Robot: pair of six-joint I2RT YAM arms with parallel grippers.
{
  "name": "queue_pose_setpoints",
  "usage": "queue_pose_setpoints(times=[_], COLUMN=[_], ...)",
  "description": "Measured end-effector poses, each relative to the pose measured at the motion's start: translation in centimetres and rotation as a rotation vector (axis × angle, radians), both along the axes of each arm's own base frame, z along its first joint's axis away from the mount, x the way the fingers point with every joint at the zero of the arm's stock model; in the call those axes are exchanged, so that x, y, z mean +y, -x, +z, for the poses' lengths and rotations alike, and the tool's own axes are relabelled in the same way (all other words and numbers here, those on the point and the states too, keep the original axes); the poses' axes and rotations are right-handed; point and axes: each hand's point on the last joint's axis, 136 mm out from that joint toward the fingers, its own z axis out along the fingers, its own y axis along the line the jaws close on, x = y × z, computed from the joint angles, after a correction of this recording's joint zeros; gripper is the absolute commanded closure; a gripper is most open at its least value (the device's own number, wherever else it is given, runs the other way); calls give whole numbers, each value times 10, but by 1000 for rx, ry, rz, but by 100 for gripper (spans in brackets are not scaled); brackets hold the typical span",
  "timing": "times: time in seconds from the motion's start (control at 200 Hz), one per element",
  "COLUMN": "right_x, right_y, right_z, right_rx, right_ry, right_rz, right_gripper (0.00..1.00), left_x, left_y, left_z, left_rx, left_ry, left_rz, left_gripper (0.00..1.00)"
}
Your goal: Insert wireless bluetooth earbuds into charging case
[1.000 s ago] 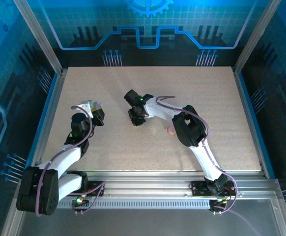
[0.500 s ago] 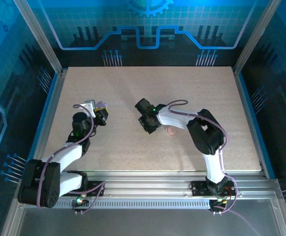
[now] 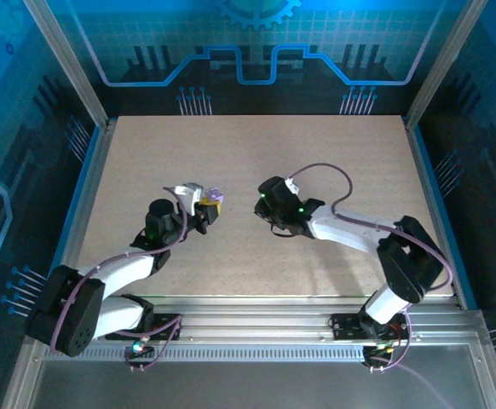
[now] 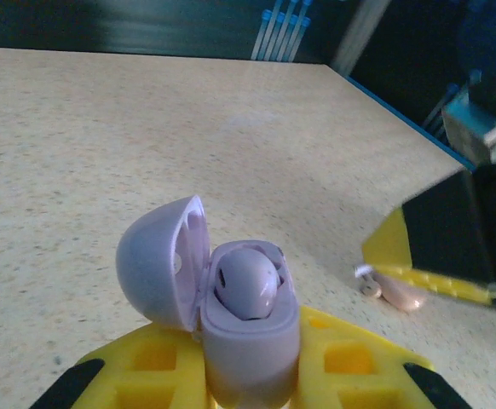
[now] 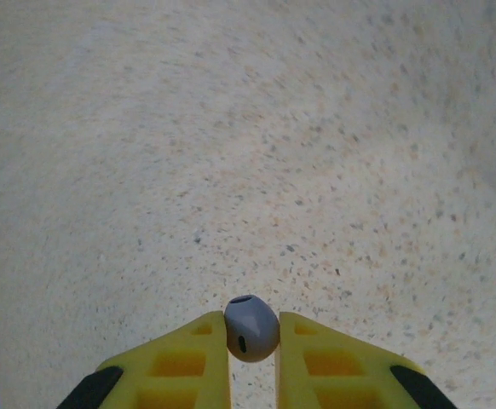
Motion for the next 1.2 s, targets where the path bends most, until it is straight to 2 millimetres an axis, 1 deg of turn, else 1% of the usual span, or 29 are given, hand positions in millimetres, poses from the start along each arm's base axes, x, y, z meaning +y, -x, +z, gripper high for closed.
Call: queue_pose_setpoints(times=[0.11, 0.2, 0.33, 0.465, 0.605, 0.835, 0.97, 1.201], right_x=[-6, -9, -9, -10, -10, -7, 1, 14], right_y=[3, 5, 6, 10, 14, 18, 25, 36], right_z=[22, 44, 77, 100, 111, 113, 115, 124], right_rx=[-108, -208, -348, -464, -547, -638, -681, -735], right_ry=[36, 74, 129, 198, 285, 433, 490, 522], right_rz=[92, 170, 277, 372, 470, 608, 691, 777], right_gripper=[83, 83, 83, 83, 82, 83, 84, 84], left_x=[-14, -25, -43, -56, -66, -77, -80, -81], left_y=[8, 14, 21, 23, 26, 34, 36, 36], left_z=[-3, -4, 0, 5, 12, 16, 18, 21], left_rx=[-14, -29, -57, -87, -112, -127, -136, -148], left_ry=[-23, -37, -50, -62, -59, -54, -50, -46], left_rz=[-74, -133, -215, -274, -319, -368, -378, -379], left_gripper=[83, 83, 83, 83, 83, 83, 83, 83])
